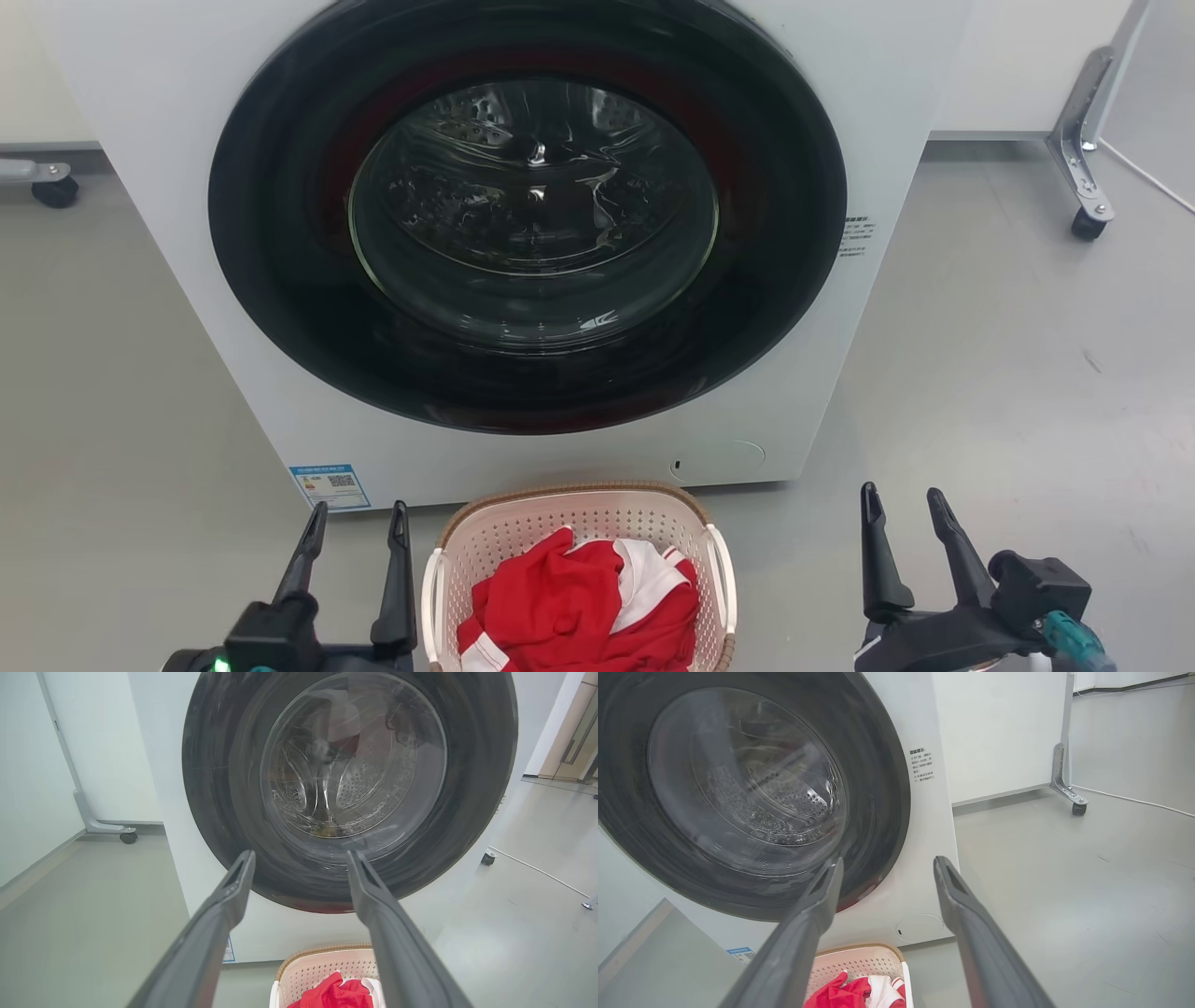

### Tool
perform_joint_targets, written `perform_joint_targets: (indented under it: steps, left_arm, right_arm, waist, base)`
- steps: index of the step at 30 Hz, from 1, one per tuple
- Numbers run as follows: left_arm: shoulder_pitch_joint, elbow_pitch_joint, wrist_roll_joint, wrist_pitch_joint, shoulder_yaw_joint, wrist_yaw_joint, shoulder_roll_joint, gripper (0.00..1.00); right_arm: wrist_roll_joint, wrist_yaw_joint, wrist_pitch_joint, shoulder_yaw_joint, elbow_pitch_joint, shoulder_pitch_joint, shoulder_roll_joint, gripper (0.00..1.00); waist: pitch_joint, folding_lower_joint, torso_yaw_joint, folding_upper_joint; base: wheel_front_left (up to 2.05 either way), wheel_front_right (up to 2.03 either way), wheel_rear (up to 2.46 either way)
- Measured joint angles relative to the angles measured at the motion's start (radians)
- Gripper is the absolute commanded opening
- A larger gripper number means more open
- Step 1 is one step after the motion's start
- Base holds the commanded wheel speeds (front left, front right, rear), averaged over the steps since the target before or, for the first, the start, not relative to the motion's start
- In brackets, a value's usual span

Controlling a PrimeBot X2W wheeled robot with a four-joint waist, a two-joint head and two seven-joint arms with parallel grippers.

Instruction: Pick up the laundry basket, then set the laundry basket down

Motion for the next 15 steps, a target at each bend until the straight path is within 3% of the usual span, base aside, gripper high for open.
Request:
perform_joint_targets:
  steps: [15]
  left_arm:
    - [0.022, -0.044, 0.235, -0.052, -0.032, 0.035, 0.000, 1.00]
  right_arm:
    - [-0.214, -0.035, -0.053, 0.045, -0.032, 0.001, -0.003, 1.00]
  waist:
    - [0.000, 0.0000, 0.000, -0.0001]
  base:
    - [0.00, 0.00, 0.00]
